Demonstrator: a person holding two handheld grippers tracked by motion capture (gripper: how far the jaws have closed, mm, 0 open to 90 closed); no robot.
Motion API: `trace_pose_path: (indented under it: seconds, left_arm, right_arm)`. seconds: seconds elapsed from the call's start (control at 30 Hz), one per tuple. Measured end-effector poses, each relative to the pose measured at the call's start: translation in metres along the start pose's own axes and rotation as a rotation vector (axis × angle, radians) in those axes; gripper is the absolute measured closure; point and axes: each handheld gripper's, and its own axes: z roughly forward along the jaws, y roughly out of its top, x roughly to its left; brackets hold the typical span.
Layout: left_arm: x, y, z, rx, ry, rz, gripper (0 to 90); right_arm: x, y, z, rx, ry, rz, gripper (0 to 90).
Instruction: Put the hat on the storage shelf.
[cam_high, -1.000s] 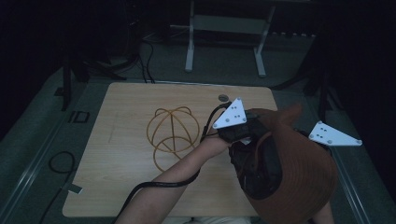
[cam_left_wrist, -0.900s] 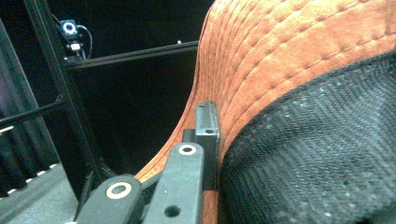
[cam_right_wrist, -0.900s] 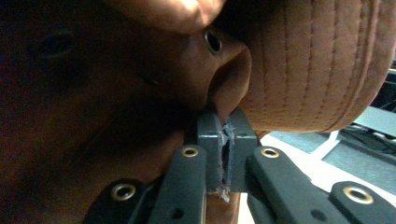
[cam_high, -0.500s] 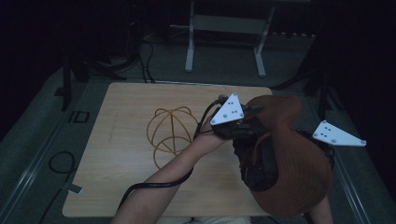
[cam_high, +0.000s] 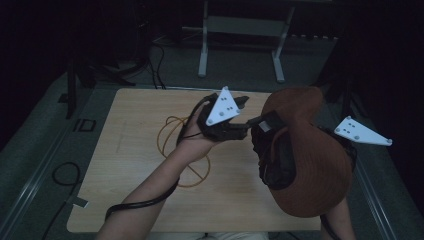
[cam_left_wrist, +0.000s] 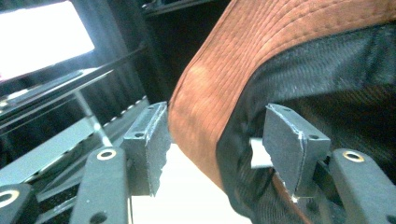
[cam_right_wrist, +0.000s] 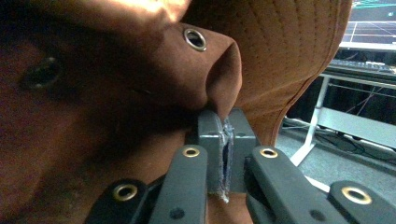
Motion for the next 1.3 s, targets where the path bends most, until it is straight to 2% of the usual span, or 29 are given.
trace_pose_path:
  seconds: [0.13, 0.27, 0.33, 0.37, 0.5, 0.57, 0.63, 0.67, 0.7, 0.77, 0.8, 0.83, 0.87, 0.9, 1.0, 1.03, 1.07, 1.13, 1.23, 1.3]
  left_arm:
    - [0.013, -0.007, -0.034, 0.015, 0.04, 0.0, 39.4]
    - [0.025, -0.02, -0.066, 0.04, 0.088, -0.021, 39.4]
    - [0.03, -0.026, -0.08, 0.048, 0.087, -0.04, 39.5]
    - [0.032, -0.029, -0.087, 0.05, 0.101, -0.051, 39.5]
    - [0.037, -0.045, -0.108, 0.061, 0.117, -0.062, 40.3]
    - [0.039, -0.056, -0.118, 0.08, 0.132, -0.066, 40.3]
    - [0.042, -0.068, -0.129, 0.085, 0.137, -0.089, 40.1]
    - [0.043, -0.074, -0.134, 0.082, 0.144, -0.099, 39.6]
    - [0.044, -0.081, -0.14, 0.072, 0.149, -0.112, 39.6]
    - [0.046, -0.096, -0.151, 0.071, 0.166, -0.132, 39.9]
    - [0.045, -0.101, -0.154, 0.074, 0.164, -0.131, 41.1]
    - [0.043, -0.11, -0.158, 0.093, 0.191, -0.104, 40.9]
    - [0.041, -0.122, -0.165, 0.097, 0.199, -0.095, 40.3]
    - [0.041, -0.122, -0.165, 0.097, 0.199, -0.095, 38.8]
    - [0.041, -0.141, -0.178, 0.096, 0.215, -0.129, 37.3]
    - [0.04, -0.149, -0.183, 0.104, 0.233, -0.138, 32.5]
    - [0.04, -0.154, -0.185, 0.105, 0.228, -0.149, 29.5]
    - [0.039, -0.169, -0.191, 0.127, 0.24, -0.167, 26.6]
    - [0.036, -0.194, -0.197, 0.133, 0.254, -0.201, 14.0]
    - [0.034, -0.21, -0.201, 0.117, 0.281, -0.233, 7.9]
  right_arm:
    - [0.001, 0.009, 0.009, -0.011, 0.0, -0.007, 87.7]
    - [0.006, 0.017, 0.02, -0.016, 0.015, -0.016, 87.7]
    - [0.011, 0.022, 0.03, -0.014, 0.012, -0.03, 87.6]
    - [0.011, 0.022, 0.03, -0.014, 0.012, -0.03, 87.6]
    - [0.017, 0.027, 0.052, -0.002, 0.028, -0.039, 87.6]
    - [0.018, 0.028, 0.057, 0.003, 0.032, -0.04, 87.6]
    - [0.02, 0.031, 0.066, 0.008, 0.036, -0.046, 87.6]
    - [0.023, 0.034, 0.076, 0.012, 0.037, -0.06, 87.6]
    - [0.023, 0.034, 0.076, 0.012, 0.037, -0.06, 87.6]
    - [0.025, 0.038, 0.087, 0.02, 0.036, -0.069, 87.6]
    - [0.026, 0.04, 0.094, 0.025, 0.039, -0.07, 87.6]
    - [0.027, 0.042, 0.104, 0.032, 0.037, -0.074, 87.6]
    - [0.027, 0.042, 0.107, 0.036, 0.038, -0.074, 87.6]
    - [0.028, 0.043, 0.112, 0.042, 0.042, -0.073, 87.6]
    - [0.029, 0.043, 0.122, 0.05, 0.048, -0.067, 87.6]
    - [0.033, 0.044, 0.13, 0.053, 0.052, -0.065, 87.6]
    - [0.034, 0.045, 0.133, 0.052, 0.054, -0.064, 87.6]
    - [0.037, 0.046, 0.137, 0.053, 0.056, -0.066, 87.6]
    - [0.049, 0.049, 0.15, 0.066, 0.062, -0.081, 87.6]
    - [0.062, 0.05, 0.166, 0.097, 0.096, -0.088, 87.5]
